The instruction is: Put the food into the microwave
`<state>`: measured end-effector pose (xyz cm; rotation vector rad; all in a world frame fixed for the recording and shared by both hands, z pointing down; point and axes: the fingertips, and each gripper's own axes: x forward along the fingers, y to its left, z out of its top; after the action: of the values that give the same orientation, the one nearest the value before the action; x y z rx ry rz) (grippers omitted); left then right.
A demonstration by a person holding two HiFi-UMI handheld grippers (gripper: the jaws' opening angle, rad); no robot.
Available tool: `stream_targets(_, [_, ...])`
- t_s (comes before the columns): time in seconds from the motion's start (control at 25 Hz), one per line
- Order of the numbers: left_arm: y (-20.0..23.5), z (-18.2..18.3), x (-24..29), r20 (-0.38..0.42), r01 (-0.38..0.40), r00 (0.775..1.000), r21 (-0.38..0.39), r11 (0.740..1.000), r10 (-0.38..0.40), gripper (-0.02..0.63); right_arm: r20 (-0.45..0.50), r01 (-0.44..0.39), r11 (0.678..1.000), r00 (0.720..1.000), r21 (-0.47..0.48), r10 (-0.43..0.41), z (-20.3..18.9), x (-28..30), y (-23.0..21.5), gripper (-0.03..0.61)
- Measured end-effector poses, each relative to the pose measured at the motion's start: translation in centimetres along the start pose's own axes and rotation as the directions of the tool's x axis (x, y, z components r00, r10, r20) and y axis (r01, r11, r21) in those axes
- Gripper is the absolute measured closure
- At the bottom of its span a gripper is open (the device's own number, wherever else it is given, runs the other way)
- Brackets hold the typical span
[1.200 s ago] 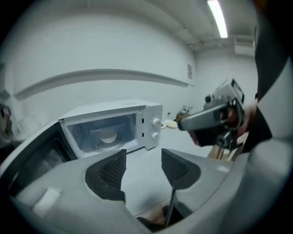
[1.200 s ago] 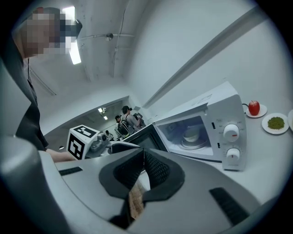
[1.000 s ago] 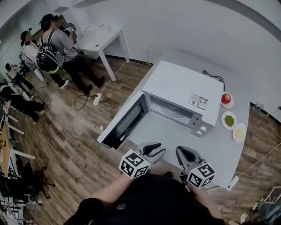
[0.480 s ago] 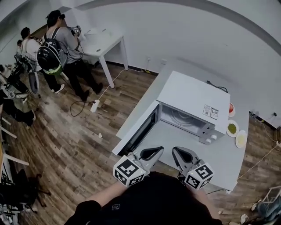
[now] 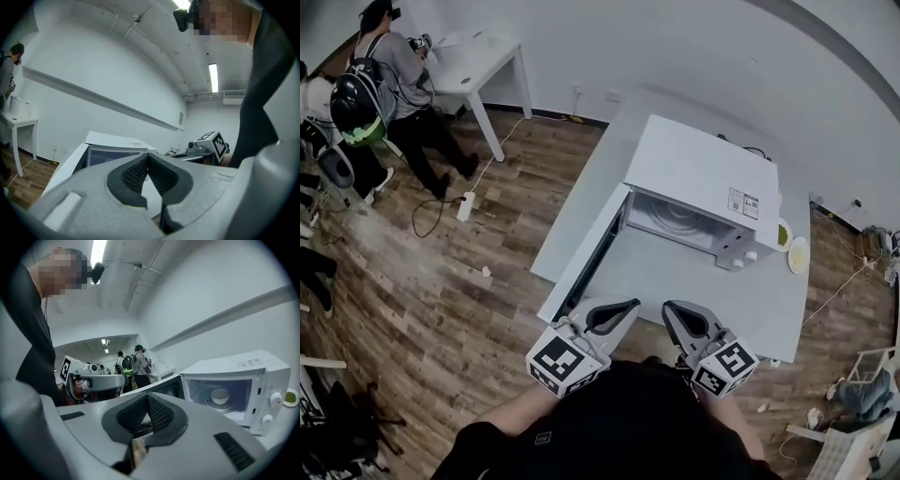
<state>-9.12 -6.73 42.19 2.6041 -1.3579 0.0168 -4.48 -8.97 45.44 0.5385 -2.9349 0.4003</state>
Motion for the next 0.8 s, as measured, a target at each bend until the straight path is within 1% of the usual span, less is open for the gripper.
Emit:
stream_targets(0.08, [-0.6, 0.0, 0.4, 0.005, -0.011, 1.0, -0.008, 1.0, 0.011, 0.606, 0.011, -0.009, 0.999, 1.0, -0.032, 0.01, 0.4, -1.3, 0.3, 0.565])
stream_targets(0.24, [-2.2, 1.2, 1.2, 0.039, -0.043, 0.998, -0.018, 0.999, 0.044, 0.604, 0.038, -0.035, 0.996, 0.999, -0.086, 0.039, 1.4, -3.8, 1.3, 0.566])
stream_targets(0.32, [-3.3, 1.5, 1.9, 0.042, -0.038, 0.998, -0.003, 0.999, 0.039, 0.606, 0.048, -0.031, 0.995, 0.998, -0.099, 0.036, 1.7, -5.1, 1.3, 0.566])
stream_targets(0.44, [-5.0, 1.3, 3.1, 0.026, -0.026, 0.999, 0.02, 0.999, 0.025, 0.604, 0.055, -0.021, 0.996, 0.998, -0.088, 0.026, 1.6, -6.8, 0.6, 0.566])
stream_targets(0.6, [-6.4, 1.3, 3.9, 0.016, -0.032, 0.999, 0.031, 0.999, 0.031, 0.604, 0.065, -0.011, 0.998, 0.998, -0.069, 0.016, 1.4, -8.6, -0.2, 0.566])
stream_targets(0.8, [-7.6, 0.9, 4.5, 0.003, -0.032, 0.999, 0.031, 0.999, 0.032, 0.604, 0.076, -0.023, 0.997, 0.997, -0.073, 0.028, 1.2, -9.8, -0.4, 0.566])
